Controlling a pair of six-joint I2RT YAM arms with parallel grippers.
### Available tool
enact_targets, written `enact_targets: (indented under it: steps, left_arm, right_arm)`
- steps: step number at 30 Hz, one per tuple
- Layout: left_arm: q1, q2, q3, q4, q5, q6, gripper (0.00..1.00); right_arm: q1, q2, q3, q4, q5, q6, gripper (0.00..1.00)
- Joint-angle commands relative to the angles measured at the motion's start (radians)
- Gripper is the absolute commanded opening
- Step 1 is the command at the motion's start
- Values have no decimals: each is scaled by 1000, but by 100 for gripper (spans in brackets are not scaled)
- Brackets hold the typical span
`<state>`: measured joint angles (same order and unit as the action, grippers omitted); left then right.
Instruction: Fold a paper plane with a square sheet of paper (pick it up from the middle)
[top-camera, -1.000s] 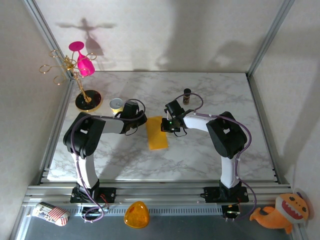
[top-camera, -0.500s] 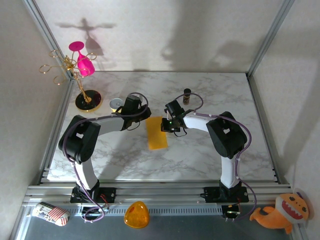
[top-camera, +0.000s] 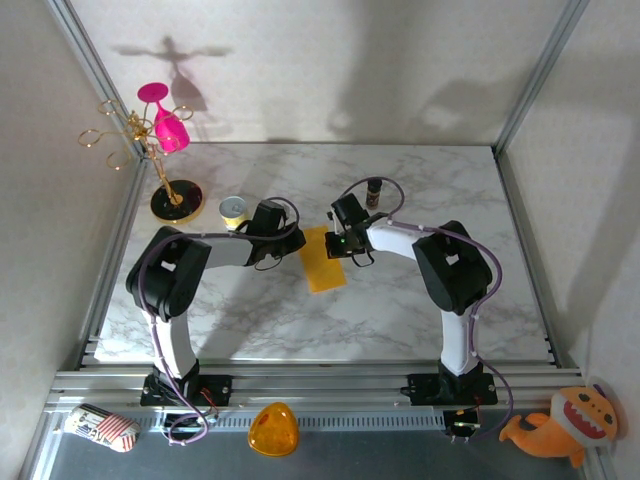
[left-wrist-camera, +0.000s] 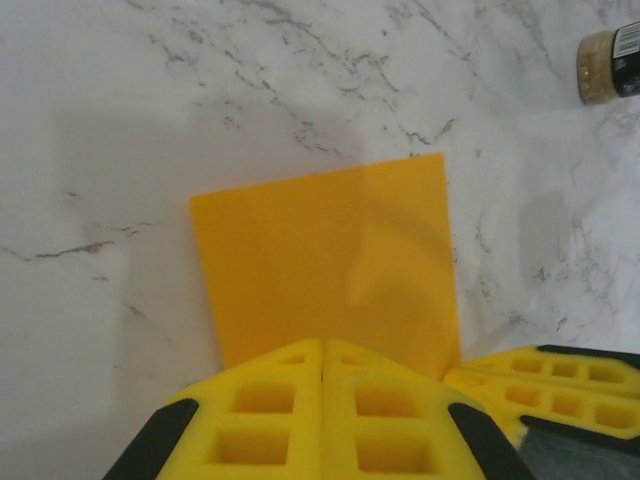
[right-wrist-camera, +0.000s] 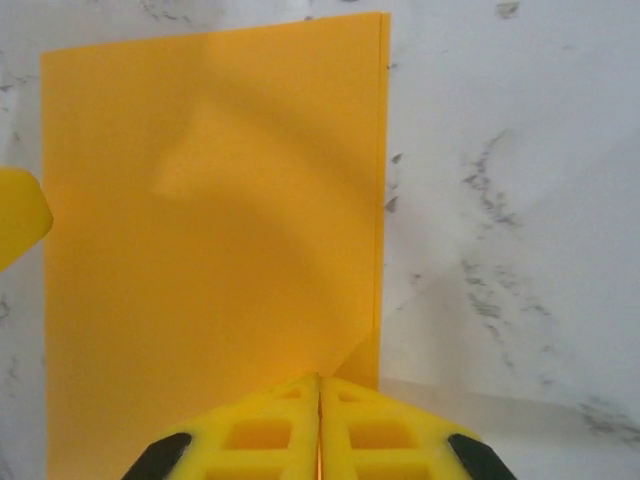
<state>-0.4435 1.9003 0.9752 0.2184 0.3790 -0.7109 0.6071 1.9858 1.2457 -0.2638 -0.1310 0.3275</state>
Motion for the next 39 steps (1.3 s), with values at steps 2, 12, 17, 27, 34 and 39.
enact_targets:
  steps: [2,12,17,27,34,39]
  left_arm:
    - [-1,18,34,-14,34,-12,4]
    - [0,-5,-13,63,104,-68,4]
    - [-10,-20,-66,128,147,-113,4]
    - [-26,-8,-101,137,149,-123,3]
    - [-26,15,-80,66,105,-106,2]
    - [-26,27,-72,34,93,-96,2]
  right_arm:
    - [-23,-64,-25,-73,-53,-36,13]
    - [0,-151,-158,107,-356,199,14]
    - [22,-97,-154,103,-374,213,6]
    - [45,-23,-117,103,-413,202,3]
    - [48,-22,-119,86,-394,194,3]
    - [48,-45,-116,92,-406,188,4]
